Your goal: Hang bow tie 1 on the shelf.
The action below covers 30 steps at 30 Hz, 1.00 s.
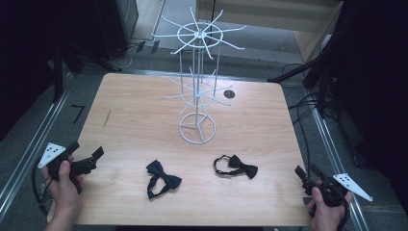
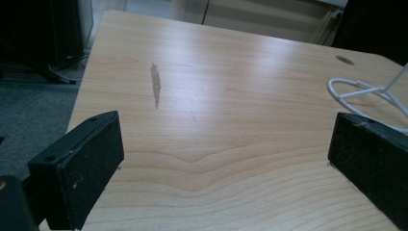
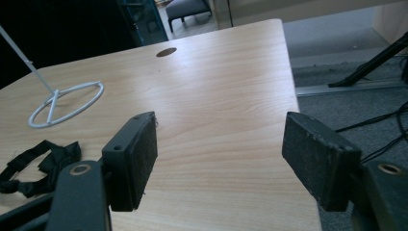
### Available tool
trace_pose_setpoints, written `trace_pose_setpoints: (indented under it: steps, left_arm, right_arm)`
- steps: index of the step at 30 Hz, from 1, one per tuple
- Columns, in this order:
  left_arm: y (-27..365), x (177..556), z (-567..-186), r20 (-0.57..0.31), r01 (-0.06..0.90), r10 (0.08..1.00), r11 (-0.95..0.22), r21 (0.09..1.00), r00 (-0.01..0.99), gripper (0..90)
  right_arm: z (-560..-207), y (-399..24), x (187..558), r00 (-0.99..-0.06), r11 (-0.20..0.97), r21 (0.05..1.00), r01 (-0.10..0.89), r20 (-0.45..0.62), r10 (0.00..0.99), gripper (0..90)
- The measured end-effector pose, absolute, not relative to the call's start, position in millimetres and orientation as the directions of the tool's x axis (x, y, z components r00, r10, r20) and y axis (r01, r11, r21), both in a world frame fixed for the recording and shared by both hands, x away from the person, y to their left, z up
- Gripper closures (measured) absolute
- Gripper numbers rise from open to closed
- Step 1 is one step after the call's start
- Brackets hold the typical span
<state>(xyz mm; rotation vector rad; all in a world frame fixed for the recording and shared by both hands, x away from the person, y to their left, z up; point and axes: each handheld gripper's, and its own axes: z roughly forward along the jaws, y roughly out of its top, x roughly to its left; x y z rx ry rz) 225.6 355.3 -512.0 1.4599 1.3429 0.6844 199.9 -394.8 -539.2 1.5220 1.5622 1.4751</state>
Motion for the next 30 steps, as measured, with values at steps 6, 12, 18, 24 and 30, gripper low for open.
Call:
trace_pose_setpoints:
  steps: [6,12,18,24,30]
  left_arm:
    - [349.6,227.0,-512.8,-0.185,0.397,0.957,0.085,0.914,0.222,0.0]
    - [343.4,231.9,-518.2,-0.17,0.43,0.961,0.061,0.901,0.22,0.0]
    - [339.7,231.6,-520.0,-0.159,0.435,0.956,0.036,0.9,0.248,0.0]
    - [336.7,230.4,-520.6,-0.136,0.418,0.963,0.027,0.908,0.233,0.0]
    - [335.6,230.9,-521.1,-0.126,0.412,0.965,0.02,0.911,0.232,0.0]
  right_arm:
    - [-528.8,-388.0,198.5,-0.253,-0.223,0.916,0.333,0.314,0.915,29.4]
    - [-512.7,-360.8,204.5,-0.306,-0.16,0.927,0.339,0.27,0.913,30.0]
    - [-506.3,-313.9,213.5,-0.398,-0.032,0.92,0.392,0.201,0.895,29.5]
    - [-508.8,-271.5,219.7,-0.453,0.044,0.899,0.437,0.178,0.874,27.7]
    - [-505.0,-240.9,219.8,-0.496,0.069,0.896,0.439,0.177,0.85,27.9]
